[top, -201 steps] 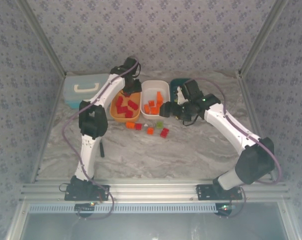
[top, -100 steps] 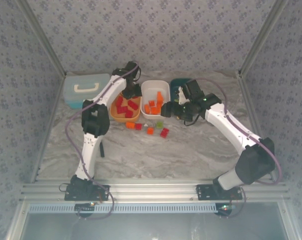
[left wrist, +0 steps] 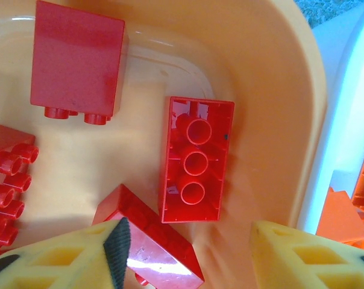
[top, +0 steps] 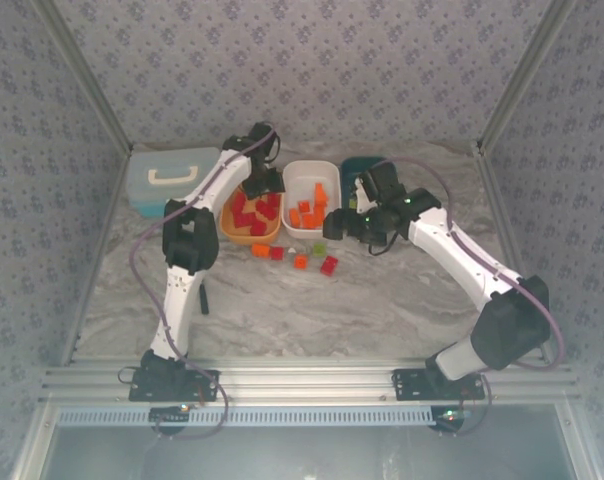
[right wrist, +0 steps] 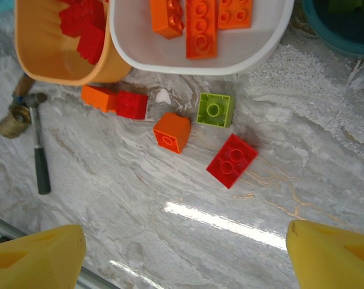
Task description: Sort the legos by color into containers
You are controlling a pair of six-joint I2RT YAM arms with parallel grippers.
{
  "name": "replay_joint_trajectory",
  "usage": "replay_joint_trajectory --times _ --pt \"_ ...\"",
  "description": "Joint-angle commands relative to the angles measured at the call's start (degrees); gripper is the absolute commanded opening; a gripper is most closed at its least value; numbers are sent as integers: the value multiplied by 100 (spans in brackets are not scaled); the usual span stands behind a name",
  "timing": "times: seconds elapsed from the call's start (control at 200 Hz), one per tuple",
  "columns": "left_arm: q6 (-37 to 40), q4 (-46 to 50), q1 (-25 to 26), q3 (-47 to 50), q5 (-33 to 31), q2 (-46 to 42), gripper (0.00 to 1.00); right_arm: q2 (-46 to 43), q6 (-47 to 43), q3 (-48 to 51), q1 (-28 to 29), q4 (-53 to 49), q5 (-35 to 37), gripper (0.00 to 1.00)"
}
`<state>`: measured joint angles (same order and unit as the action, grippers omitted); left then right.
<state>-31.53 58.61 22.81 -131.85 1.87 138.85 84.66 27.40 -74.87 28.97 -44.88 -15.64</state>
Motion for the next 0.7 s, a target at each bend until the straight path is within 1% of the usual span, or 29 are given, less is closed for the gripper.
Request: replay_joint_trajectory --times 0.0,0.05,0.125,0.25,0.42,0.48,0.535,0.695 --pt "-207 52 100 4 -19 -817 62 31 -381 -101 199 -309 370 88" --pt "-366 -92 109 379 4 -1159 63 112 -431 -131 302 -341 512 87" --pt "-711 -566 112 1398 74 -1913 64 289 -466 -141 459 -321 754 86" --pt "-1183 -1251 143 3264 137 -3249 66 784 -430 -226 648 -274 1158 78" --pt "-1328 -1582 332 5260 171 -4767 66 1513 -339 -385 874 204 1596 69" --pt "-1414 -1594 394 5799 207 -5167 66 1732 -196 -429 874 381 1771 69" --pt "-1474 -1515 434 6155 209 -5457 66 1944 -143 -505 880 544 1759 70" --pt "-1544 -1294 470 6713 137 -6175 66 2482 17 -764 1005 718 1908 77"
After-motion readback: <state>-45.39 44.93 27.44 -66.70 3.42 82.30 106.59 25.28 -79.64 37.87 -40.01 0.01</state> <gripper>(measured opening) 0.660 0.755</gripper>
